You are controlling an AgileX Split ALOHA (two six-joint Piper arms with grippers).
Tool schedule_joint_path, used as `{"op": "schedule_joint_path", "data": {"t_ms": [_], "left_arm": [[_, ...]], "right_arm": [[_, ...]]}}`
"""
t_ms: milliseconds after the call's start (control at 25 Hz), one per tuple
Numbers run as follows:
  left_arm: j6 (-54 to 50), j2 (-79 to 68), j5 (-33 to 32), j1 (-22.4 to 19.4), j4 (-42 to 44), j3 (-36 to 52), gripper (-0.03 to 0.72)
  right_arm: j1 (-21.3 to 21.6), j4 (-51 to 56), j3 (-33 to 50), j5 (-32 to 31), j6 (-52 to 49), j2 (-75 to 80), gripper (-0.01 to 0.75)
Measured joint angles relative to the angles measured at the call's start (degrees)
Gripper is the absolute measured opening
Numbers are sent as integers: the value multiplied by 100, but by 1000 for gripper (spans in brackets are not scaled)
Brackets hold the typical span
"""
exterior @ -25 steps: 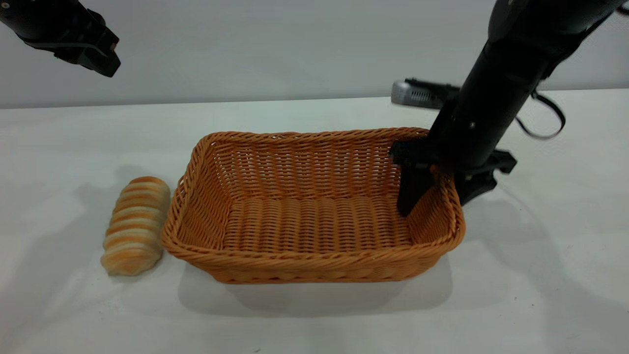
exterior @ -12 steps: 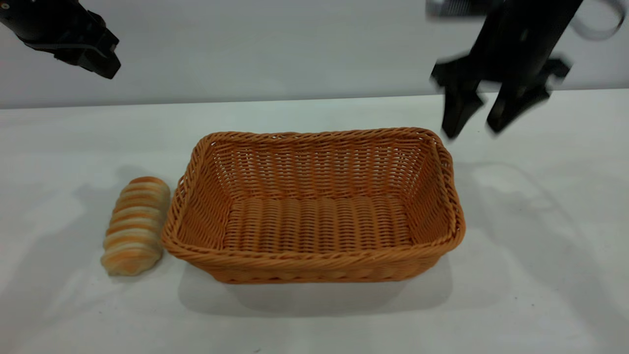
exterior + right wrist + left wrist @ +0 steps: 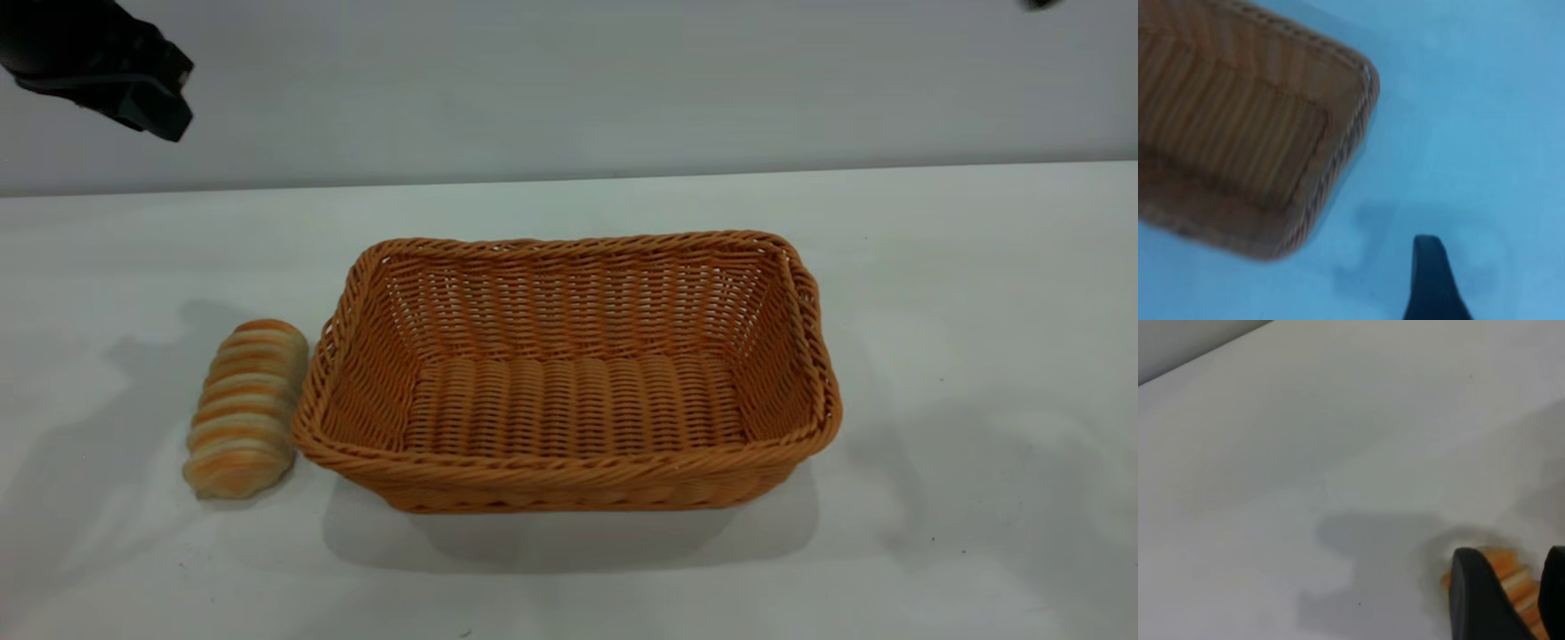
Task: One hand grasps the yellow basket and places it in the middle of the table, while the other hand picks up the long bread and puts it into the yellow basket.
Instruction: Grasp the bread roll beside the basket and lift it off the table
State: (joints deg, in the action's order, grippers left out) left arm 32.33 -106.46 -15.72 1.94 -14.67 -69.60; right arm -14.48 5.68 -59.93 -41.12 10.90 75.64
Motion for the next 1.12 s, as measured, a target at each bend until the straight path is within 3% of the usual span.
{"op": "schedule_joint_path", "data": {"t_ms": [240, 560, 760, 1120], "left_arm": [[-50, 0, -2, -19, 0, 0, 300], [-68, 0, -56, -19, 0, 0, 300], [-67, 0, -150, -19, 0, 0, 300], [-204, -163, -353, -19, 2, 0, 300]], "right_arm": [[0, 0, 1523, -194, -41, -2772, 465], [0, -337, 2678, -1352, -661, -5808, 444], [0, -351, 3005, -1982, -740, -6392, 433], [0, 37, 3138, -2147, -62, -6428, 432]]}}
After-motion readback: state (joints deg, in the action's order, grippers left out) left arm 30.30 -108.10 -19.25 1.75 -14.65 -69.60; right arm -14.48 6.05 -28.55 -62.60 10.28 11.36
